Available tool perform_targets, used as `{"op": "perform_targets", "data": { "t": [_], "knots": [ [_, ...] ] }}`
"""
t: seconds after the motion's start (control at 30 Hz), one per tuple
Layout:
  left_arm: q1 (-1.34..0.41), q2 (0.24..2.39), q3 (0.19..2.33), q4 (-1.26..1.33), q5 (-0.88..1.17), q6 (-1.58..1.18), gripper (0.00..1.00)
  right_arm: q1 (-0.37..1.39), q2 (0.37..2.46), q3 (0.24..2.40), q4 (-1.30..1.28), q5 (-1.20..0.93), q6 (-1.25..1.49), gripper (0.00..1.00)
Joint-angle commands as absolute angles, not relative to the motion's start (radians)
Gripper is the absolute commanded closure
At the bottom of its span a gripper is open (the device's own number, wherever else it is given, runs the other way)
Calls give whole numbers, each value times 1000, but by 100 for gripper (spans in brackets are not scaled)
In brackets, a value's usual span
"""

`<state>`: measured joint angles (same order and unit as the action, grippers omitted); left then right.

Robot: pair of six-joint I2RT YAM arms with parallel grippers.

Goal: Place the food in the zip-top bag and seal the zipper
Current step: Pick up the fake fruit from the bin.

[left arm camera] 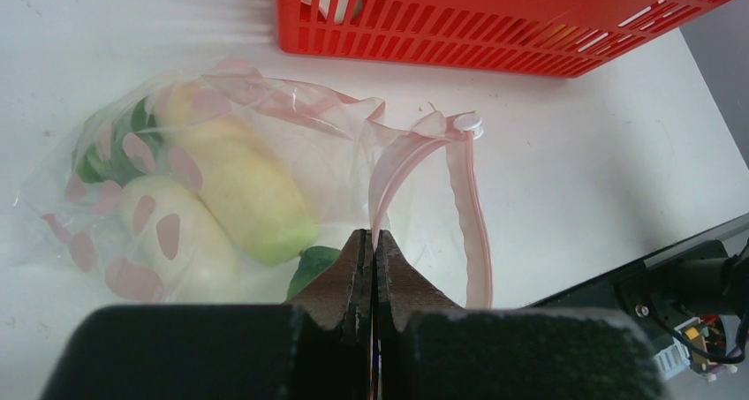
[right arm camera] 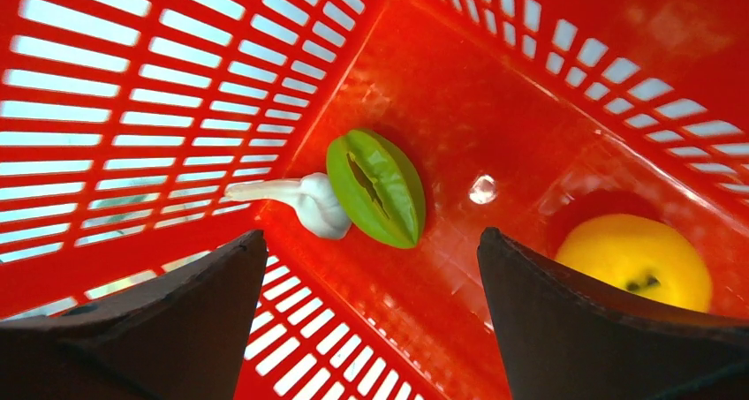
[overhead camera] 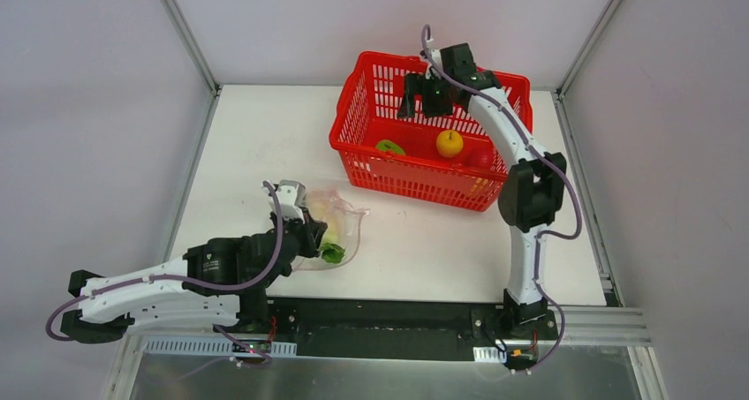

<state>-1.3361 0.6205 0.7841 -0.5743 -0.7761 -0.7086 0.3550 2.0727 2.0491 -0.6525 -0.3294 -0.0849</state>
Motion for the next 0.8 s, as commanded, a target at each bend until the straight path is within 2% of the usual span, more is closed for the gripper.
{"op": "perform_targets", "data": {
  "t": [0.0,0.07,0.23,0.43,0.77],
  "knots": [
    [-1342,620,755,-504,-819,-646,100,377,2167,2128,-729,-386,-175,6],
    [-1342,637,765,-517,-821,-645,100,408,2205,2146,-738,-296,-199,3],
    [-1342,651,747,-518,-807,-647,100,474,2237,2113,-684,-228,-282,1],
    [-1342,631,712,-482,-791,-640,100,498,2277,2109,-660,-266,-311,5],
    [-1341,595,682,-468,-795,-624,100,506,2322,2059,-706,-182,-361,10]
  ]
}}
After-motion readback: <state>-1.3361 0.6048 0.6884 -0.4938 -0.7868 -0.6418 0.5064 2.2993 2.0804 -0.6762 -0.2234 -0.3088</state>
